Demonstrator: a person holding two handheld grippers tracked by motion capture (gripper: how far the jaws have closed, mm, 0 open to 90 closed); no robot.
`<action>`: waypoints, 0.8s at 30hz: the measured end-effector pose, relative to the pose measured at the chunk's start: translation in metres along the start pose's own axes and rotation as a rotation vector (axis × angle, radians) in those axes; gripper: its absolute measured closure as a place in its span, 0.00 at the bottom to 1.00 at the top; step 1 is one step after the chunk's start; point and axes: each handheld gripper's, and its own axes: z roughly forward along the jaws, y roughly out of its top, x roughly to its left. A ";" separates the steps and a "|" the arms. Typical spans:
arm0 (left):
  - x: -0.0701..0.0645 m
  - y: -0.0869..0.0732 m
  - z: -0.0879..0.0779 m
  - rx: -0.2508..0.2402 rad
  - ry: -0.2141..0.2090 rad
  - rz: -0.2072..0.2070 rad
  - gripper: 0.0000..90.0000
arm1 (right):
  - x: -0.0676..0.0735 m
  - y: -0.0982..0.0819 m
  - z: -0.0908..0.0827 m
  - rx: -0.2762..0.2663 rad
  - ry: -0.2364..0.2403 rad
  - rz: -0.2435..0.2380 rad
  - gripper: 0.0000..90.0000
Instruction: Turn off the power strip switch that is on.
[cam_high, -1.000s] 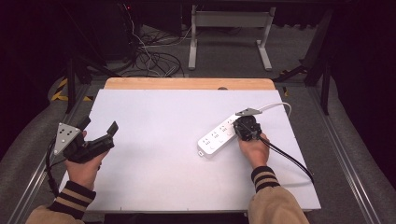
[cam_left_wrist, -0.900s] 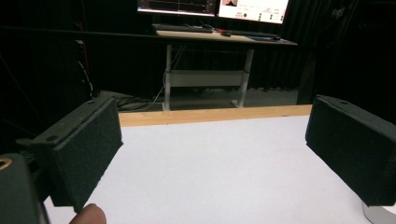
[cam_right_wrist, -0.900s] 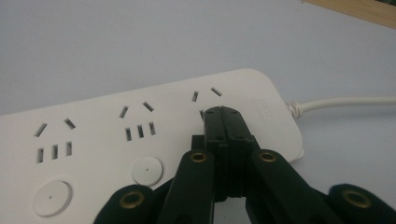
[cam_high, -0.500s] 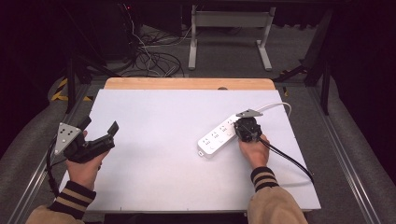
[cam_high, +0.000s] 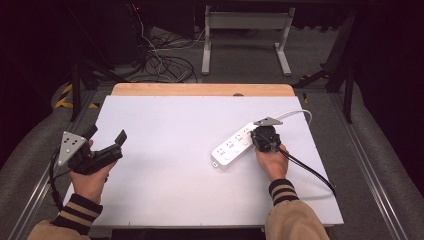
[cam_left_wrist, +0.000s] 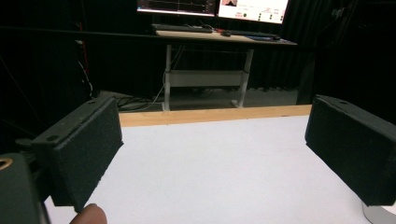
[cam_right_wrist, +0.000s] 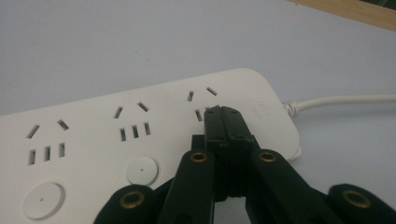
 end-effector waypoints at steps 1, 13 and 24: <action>0.000 0.000 0.000 0.001 0.000 0.000 0.05 | 0.000 0.000 0.000 0.002 0.005 0.003 1.00; 0.000 0.000 0.001 0.005 0.000 0.002 0.05 | -0.002 0.002 -0.001 0.010 0.016 0.005 1.00; 0.000 -0.001 0.002 0.008 -0.002 -0.001 0.05 | -0.002 0.003 -0.002 -0.005 0.019 0.014 1.00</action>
